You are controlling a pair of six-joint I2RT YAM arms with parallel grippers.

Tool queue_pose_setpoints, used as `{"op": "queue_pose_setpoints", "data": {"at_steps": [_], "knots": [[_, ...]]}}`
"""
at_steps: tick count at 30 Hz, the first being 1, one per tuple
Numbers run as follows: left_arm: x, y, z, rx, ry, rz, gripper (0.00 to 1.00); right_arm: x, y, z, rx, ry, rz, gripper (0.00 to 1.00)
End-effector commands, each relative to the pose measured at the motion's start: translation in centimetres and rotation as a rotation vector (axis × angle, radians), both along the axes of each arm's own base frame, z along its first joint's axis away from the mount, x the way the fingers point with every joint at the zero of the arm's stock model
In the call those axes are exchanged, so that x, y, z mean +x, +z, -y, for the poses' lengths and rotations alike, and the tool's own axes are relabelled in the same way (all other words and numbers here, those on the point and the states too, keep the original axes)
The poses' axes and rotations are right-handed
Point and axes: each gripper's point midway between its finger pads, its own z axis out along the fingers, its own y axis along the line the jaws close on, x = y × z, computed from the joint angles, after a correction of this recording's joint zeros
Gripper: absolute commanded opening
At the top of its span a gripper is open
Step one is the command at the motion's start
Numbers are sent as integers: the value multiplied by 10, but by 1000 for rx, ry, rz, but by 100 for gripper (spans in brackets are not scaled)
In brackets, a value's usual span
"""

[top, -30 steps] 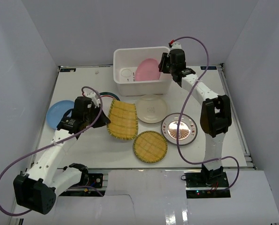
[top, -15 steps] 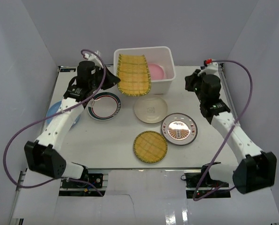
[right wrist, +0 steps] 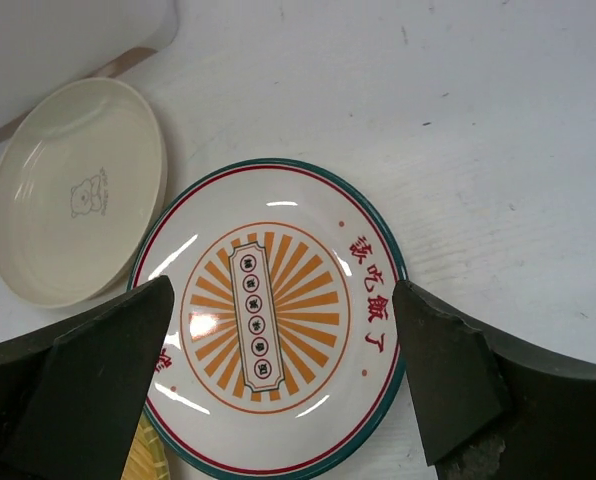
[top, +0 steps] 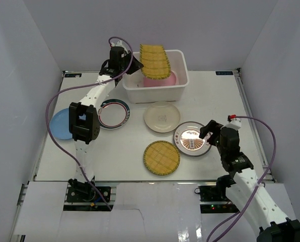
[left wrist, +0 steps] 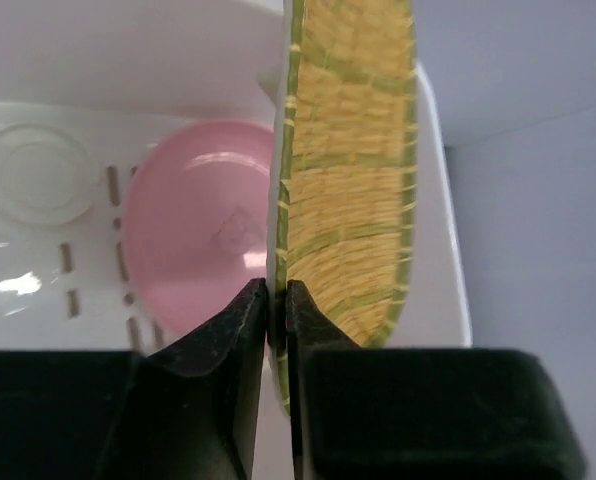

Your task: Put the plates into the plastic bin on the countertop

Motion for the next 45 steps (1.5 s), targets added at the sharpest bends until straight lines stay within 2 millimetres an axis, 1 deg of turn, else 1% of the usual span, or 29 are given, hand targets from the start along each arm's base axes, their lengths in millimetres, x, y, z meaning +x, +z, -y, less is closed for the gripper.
{"op": "queue_pose_setpoints", "data": {"at_steps": [1,2,5,6,8,9,10,11,12,13,14,15,16,18,19,21,22,24,26,27,31,32,34,37,39,40,41,44,45], "knots": [[13,74,23,-122,-73,154,28,-16,-21,28,-36,-140,-70,96],[16,62,29,-123,-101,130,49,-19,-27,32,-41,-159,-85,96],[10,75,30,-107,-130,155,75,-29,-52,32,-7,-172,-170,97],[0,96,26,-101,-131,191,84,-31,-59,31,5,-174,-192,98],[-14,90,18,-51,-129,186,88,-36,-74,27,42,-174,-252,96],[-33,120,7,-47,-106,233,90,-37,-77,28,46,-181,-266,95],[-45,122,1,-41,-96,230,90,-38,-80,28,50,-189,-282,90],[-59,84,-5,-22,-87,154,90,-38,-82,29,51,-194,-289,87],[-89,115,-15,-56,-75,202,90,-37,-82,29,55,-193,-281,85],[-106,110,-20,-65,-69,197,89,-37,-83,29,62,-193,-277,81],[-125,60,-26,-51,-61,111,89,-39,-89,27,76,-189,-285,76],[-143,52,-33,-57,-48,97,89,-35,-88,26,92,-187,-265,73],[-173,33,-48,-38,-11,71,89,-35,-90,24,112,-183,-263,68],[-200,9,-66,1,34,31,88,-32,-95,23,132,-178,-251,64],[-215,13,-83,23,89,50,87,-31,-97,23,140,-179,-247,61],[-245,-37,-103,102,131,-76,87,-32,-104,23,156,-181,-254,58],[-256,-39,-119,122,197,-74,87,-27,-101,23,174,-182,-226,56],[-280,-79,-135,172,242,-169,87,-28,-109,21,202,-189,-238,53],[-297,-100,-153,183,333,-232,87,-25,-109,18,235,-179,-225,47],[-305,-117,-159,190,357,-276,87,-27,-113,18,243,-183,-243,39],[-311,-139,-172,129,445,-327,88,-23,-106,19,270,-184,-231,17],[-305,-136,-171,94,458,-303,89,-24,-104,21,264,-190,-230,13],[-299,-139,-178,61,497,-310,91,-17,-86,27,234,-198,-162,8],[-281,-142,-179,-4,517,-304,96,-10,-54,39,184,-231,-105,8],[-268,-142,-176,-44,512,-292,97,-4,-24,43,160,-234,-55,8],[-264,-153,-177,-37,522,-323,97,-1,-13,45,154,-239,-31,8],[-256,-151,-176,-47,522,-307,97,4,16,45,156,-231,34,8],[-244,-163,-179,-35,541,-319,96,8,59,44,161,-209,128,8],[-241,-164,-183,-32,557,-318,95,11,90,44,168,-199,192,8]]}}
